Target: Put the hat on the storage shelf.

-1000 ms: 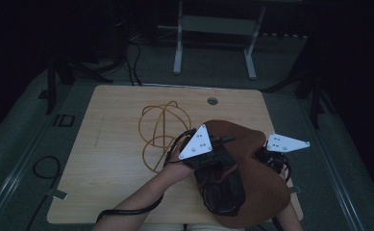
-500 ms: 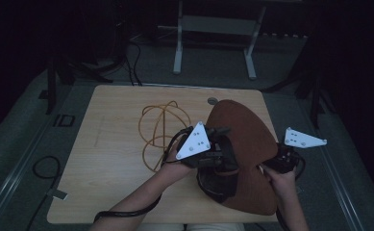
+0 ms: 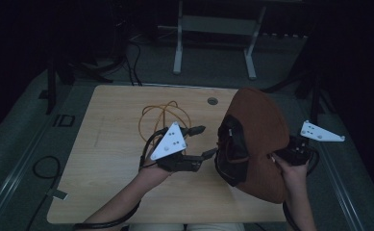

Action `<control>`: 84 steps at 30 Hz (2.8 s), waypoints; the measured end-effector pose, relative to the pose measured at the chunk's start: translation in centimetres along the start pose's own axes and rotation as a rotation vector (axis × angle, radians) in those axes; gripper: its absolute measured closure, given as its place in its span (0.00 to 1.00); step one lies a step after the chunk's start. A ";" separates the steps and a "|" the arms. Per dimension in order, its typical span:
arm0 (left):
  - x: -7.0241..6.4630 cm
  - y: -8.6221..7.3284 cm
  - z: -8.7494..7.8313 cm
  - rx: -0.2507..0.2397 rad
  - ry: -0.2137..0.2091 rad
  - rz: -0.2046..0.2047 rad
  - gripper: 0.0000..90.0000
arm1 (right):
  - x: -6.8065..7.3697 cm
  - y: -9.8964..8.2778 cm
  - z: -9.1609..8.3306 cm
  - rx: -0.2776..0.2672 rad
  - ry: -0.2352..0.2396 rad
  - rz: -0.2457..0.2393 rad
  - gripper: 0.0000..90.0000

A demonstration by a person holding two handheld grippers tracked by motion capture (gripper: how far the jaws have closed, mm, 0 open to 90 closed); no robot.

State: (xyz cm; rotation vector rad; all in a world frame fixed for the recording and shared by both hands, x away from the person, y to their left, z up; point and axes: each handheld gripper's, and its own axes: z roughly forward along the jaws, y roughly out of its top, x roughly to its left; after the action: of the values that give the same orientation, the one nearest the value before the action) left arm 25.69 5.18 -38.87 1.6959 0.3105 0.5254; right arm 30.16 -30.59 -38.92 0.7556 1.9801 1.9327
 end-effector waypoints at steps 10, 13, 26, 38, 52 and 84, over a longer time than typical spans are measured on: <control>-0.1 -3.9 -5.5 0.043 0.066 -0.038 0.17 | -1.1 2.3 1.0 -0.011 -0.031 -0.004 0.98; -0.3 -5.2 -6.9 0.066 0.088 -0.031 0.17 | -1.3 2.8 1.6 -0.010 -0.038 -0.002 0.98; 0.0 -12.7 -12.4 0.170 0.215 -0.124 0.17 | -1.7 6.0 4.9 -0.013 -0.030 -0.020 0.98; 2.7 -18.5 -16.5 0.188 0.488 -0.205 0.12 | -0.2 10.2 9.8 -0.029 0.002 -0.064 0.98; 3.8 -20.1 -18.1 0.172 0.546 -0.260 0.11 | 4.7 10.2 19.5 0.152 0.129 -0.144 0.98; 4.1 -21.1 -18.2 0.151 0.534 -0.314 0.12 | 8.2 4.3 28.0 0.460 0.171 -0.255 0.40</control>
State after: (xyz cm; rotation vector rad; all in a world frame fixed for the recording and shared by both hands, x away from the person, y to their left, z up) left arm 21.80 26.79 -56.51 1.5863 1.0050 0.7266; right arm 39.16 -2.69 -35.40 0.4129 2.5266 1.4549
